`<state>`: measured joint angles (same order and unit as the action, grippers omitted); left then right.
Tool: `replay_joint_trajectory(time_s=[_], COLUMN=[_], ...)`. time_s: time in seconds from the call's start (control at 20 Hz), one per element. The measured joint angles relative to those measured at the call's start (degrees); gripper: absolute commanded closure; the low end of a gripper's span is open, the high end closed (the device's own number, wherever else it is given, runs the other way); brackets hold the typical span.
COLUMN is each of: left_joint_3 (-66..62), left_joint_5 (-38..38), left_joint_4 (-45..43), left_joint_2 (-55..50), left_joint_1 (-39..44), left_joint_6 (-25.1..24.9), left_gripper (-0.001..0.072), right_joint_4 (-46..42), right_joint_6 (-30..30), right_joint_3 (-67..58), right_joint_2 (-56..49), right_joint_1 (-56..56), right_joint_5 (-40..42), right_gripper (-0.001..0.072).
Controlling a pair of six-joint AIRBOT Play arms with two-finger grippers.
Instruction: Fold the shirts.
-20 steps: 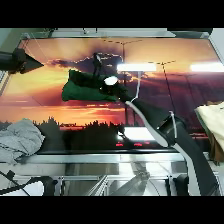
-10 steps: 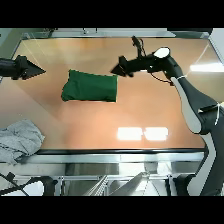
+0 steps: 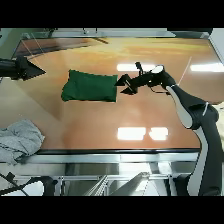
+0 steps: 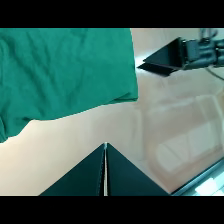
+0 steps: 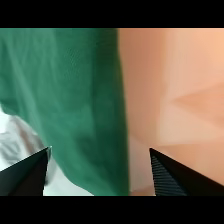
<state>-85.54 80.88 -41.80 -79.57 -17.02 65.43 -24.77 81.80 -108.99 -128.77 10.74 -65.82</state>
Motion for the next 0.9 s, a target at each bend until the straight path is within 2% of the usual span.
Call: replay_joint_trajectory(time_s=[0.2, 0.25, 0.3, 0.35, 0.4, 0.6, 0.7, 0.8, 0.9], left_joint_3=[0.0, 0.0, 0.0, 0.0, 0.0, 0.0, 0.0, 0.0, 0.0], left_joint_5=[0.1, 0.2, 0.2, 0.2, 0.2, 0.8, 1.4, 2.1, 2.8], left_joint_4=[0.0, 0.0, 0.0, 0.0, -0.1, -0.1, -0.1, -0.1, -0.1], left_joint_2=[0.0, 0.0, 0.0, 0.0, 0.0, 0.0, 0.0, 0.0, 0.0], left_joint_1=[0.0, 0.0, 0.0, 0.0, 0.0, 0.0, 0.0, 0.0, 0.0], left_joint_6=[-0.2, -0.4, -0.6, -0.6, -0.8, -1.0, -1.0, -1.0, -1.0], left_gripper=[0.0689, 0.0689, 0.0689, 0.0689, 0.0689, 0.0689, 0.0689, 0.0689, 0.0689], right_joint_4=[11.1, 13.3, 16.3, 18.9, 21.9, 31.6, 32.7, 28.2, 18.7], right_joint_6=[-3.5, -5.0, -6.1, -7.4, -8.7, -14.4, -15.4, -13.0, -7.4], right_joint_3=[0.0, 0.0, 0.0, 0.0, 0.0, -1.6, -2.3, -2.6, -2.9], right_joint_2=[-3.5, -3.9, -4.3, -4.6, -4.9, -4.2, -1.6, 3.1, 9.4], right_joint_1=[4.2, 5.6, 6.9, 8.2, 9.3, 10.9, 9.2, 5.6, 0.5], right_joint_5=[4.8, 6.7, 8.3, 10.2, 11.6, 13.0, 12.2, 10.6, 6.7], right_gripper=[0.0019, 0.0216, 0.0499, 0.0664, 0.0693, 0.0696, 0.0697, 0.0697, 0.0696])
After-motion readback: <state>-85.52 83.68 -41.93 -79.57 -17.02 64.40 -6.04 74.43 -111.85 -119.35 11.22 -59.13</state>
